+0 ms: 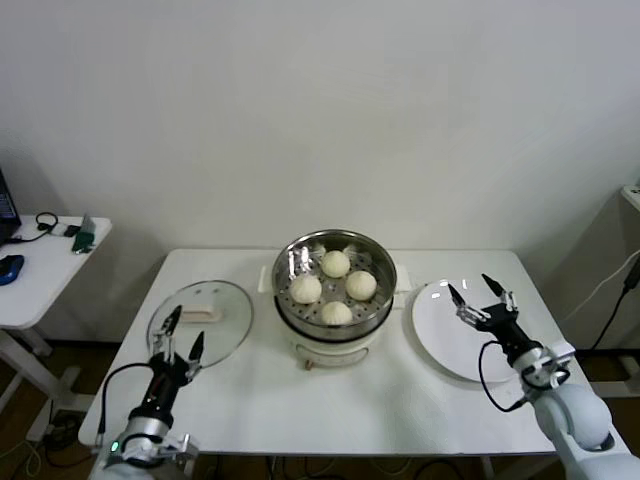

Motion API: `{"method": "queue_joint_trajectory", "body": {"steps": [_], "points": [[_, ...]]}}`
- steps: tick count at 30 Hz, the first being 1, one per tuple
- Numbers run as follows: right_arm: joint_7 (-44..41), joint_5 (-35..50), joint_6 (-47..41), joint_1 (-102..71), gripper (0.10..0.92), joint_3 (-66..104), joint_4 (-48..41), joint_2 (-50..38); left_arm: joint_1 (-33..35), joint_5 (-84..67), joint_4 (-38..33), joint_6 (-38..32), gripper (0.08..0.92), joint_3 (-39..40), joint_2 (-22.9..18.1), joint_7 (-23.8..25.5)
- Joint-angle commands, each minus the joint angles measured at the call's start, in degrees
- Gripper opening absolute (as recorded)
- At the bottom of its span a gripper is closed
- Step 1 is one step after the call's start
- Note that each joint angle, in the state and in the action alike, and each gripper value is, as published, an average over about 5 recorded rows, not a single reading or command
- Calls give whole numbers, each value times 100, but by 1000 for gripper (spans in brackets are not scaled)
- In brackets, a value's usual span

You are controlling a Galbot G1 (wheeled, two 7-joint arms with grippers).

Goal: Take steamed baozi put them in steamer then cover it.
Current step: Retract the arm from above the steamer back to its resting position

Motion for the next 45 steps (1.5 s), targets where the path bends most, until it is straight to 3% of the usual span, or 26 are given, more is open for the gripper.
{"method": "queue_joint_trajectory", "body": {"steps": [1,11,18,45], "points": [[-127,-545,-115,-531,823,625,3,591,-1057,1666,1595,122,823,346,312,-85],[-283,-788,-60,-696,823,690,-86,825,-2164,1701,3028,93,823,391,140,-120],[-427,-845,19,-796,823,747,-102,961,-2629,1792,3610,70,823,376,49,-198],[-575,-1061,165,-766,823,864,-281,1272,-3558,2056,4569,62,823,408,-74,-374]]}}
